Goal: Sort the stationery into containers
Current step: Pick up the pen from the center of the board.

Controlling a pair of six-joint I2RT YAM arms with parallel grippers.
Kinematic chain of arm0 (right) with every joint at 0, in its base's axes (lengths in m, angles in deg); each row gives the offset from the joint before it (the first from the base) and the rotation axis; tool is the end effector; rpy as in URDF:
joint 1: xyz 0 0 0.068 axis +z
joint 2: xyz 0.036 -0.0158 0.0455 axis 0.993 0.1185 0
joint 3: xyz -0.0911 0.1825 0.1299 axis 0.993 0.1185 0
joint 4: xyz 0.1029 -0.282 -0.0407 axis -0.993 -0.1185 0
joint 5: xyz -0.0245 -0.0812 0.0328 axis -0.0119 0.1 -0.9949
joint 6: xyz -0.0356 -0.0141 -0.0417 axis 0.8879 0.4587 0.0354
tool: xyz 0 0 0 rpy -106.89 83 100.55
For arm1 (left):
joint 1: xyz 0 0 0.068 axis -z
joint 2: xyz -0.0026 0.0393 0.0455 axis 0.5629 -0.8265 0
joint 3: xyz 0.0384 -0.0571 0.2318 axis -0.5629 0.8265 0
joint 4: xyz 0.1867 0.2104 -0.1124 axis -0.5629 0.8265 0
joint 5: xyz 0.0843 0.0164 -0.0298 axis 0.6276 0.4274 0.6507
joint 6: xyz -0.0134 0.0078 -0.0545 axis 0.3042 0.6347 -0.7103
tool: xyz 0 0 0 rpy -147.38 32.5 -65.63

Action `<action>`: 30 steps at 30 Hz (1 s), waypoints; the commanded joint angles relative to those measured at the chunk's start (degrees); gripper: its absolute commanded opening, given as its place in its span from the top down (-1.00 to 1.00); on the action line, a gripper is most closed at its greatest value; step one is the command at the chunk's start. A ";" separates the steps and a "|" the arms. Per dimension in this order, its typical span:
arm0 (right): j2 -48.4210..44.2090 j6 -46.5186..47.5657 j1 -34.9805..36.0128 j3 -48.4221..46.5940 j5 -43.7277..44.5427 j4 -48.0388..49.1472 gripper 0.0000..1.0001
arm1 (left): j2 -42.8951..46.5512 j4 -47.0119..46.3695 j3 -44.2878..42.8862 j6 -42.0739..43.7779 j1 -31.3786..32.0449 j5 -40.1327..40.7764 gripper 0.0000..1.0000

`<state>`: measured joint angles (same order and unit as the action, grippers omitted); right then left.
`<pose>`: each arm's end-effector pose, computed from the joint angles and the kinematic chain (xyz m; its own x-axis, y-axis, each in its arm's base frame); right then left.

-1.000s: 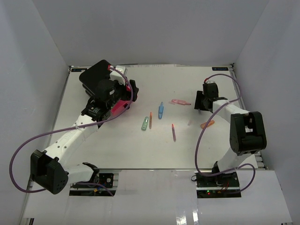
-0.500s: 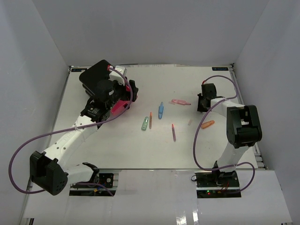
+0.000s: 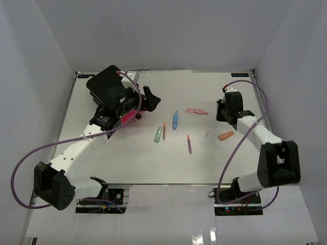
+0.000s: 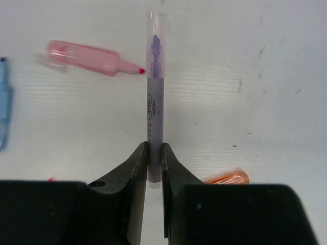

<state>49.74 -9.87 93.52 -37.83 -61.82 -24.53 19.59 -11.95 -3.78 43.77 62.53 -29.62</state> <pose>0.3515 0.0586 0.1677 -0.6658 0.0291 -0.7455 0.0178 0.9996 0.0230 0.3023 -0.1695 0.3092 -0.3971 -0.1492 -0.9056 0.4989 0.7931 -0.3494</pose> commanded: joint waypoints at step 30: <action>-37.58 -13.92 11.65 25.68 -28.75 26.89 0.65 | -28.38 -10.96 -16.56 -23.31 24.90 15.70 0.03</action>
<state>12.43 -22.64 105.02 -12.78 -89.16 -2.26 -9.29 -21.86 -18.12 20.93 86.88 -14.63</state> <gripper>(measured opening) 0.187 0.510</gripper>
